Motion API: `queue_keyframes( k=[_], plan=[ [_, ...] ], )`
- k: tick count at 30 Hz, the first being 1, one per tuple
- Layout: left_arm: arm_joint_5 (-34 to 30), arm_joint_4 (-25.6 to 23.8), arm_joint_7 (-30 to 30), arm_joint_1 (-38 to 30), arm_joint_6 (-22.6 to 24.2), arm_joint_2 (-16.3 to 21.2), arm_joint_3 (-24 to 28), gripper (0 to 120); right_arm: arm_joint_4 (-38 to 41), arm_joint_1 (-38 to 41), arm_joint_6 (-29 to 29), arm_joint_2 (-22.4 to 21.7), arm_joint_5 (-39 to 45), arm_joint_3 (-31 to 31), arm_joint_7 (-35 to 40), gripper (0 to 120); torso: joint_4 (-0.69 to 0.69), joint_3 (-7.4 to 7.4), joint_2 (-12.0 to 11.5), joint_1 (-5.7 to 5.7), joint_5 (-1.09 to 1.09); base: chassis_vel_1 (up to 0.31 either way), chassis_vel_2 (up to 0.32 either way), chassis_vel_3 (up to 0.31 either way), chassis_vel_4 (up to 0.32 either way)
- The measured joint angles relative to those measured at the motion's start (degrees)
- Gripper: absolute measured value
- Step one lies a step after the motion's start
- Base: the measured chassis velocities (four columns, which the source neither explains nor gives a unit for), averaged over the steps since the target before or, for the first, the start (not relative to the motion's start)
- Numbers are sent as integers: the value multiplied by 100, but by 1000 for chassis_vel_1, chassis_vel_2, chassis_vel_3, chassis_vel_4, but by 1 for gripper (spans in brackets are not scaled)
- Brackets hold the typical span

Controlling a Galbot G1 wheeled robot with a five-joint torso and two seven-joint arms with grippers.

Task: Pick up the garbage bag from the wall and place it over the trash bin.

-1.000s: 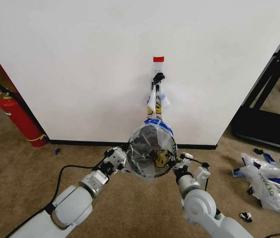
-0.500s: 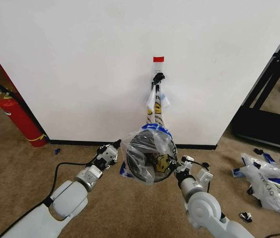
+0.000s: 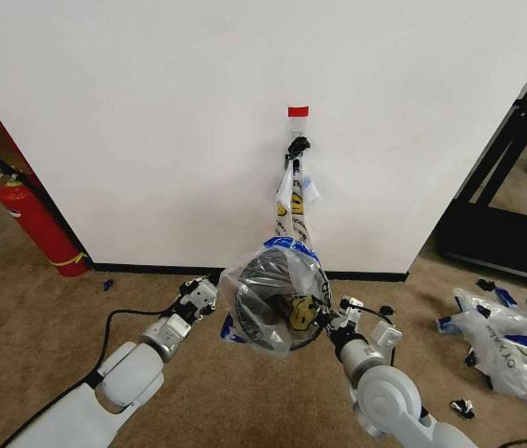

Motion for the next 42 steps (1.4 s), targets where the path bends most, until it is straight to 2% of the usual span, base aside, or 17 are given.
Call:
queue_keyframes(
  k=[4,5,8,10,12,16,17,19,23,26,32,37,38,42],
  plan=[
    [-957,0,-87,-261,-238,38,-176,24,-254,3,174,-33,-261,4,-275,0,-1,0,0,0,1,0,0,0,0],
    [-957,0,-87,-261,-238,38,-176,24,-254,3,174,-33,-261,4,-275,0,-1,0,0,0,1,0,0,0,0],
    [-2214,-171,-33,-487,-429,-25,-314,37,-345,-28,232,-51,-319,27,-370,0,-2,0,0,0,1,0,0,0,0],
    [-3011,-386,243,-485,-648,-55,-360,48,-358,-44,251,-60,-346,32,-398,0,-3,0,0,0,1,0,0,0,0],
    [-3196,-459,389,-425,-728,-54,-357,51,-358,-45,255,-65,-350,32,-399,0,-3,0,0,0,2,0,0,0,0],
    [-3460,-575,1095,-90,-893,-38,-222,68,-323,-38,258,-75,-352,34,-399,0,0,0,0,0,0,0,0,0,0],
    [-3460,-575,1095,-90,-893,-38,-222,68,-323,-38,258,-75,-352,34,-399,0,0,0,0,0,0,0,0,0,0],
    [-3474,-530,1341,-42,-902,-58,-177,77,-293,-41,259,-82,-352,37,-399,0,0,0,0,0,0,0,0,0,0],
    [-3455,-358,1457,-157,-835,-62,-147,94,-238,-79,259,-99,-352,51,-399,0,-1,0,0,0,0,0,0,0,0],
    [-3455,-287,1456,-222,-785,-45,-134,99,-222,-89,261,-105,-352,58,-401,0,-1,0,0,0,0,0,0,0,0],
    [-3811,-201,1462,-302,-618,-25,-141,97,-183,-91,265,-113,-351,60,-410,0,-1,0,0,0,0,0,0,0,0],
    [-4457,-231,1695,-341,-354,-12,-191,79,-165,-86,266,-128,-345,75,-418,0,-1,0,0,0,0,0,0,0,0],
    [-4457,-231,1695,-341,-354,-12,-191,79,-165,-86,266,-128,-345,75,-418,0,-1,0,0,0,0,0,0,0,0],
    [-4651,-248,1810,-353,-199,-5,-222,63,-143,-87,268,-146,-339,98,-421,0,-1,0,0,0,0,0,0,0,0]
  ],
)
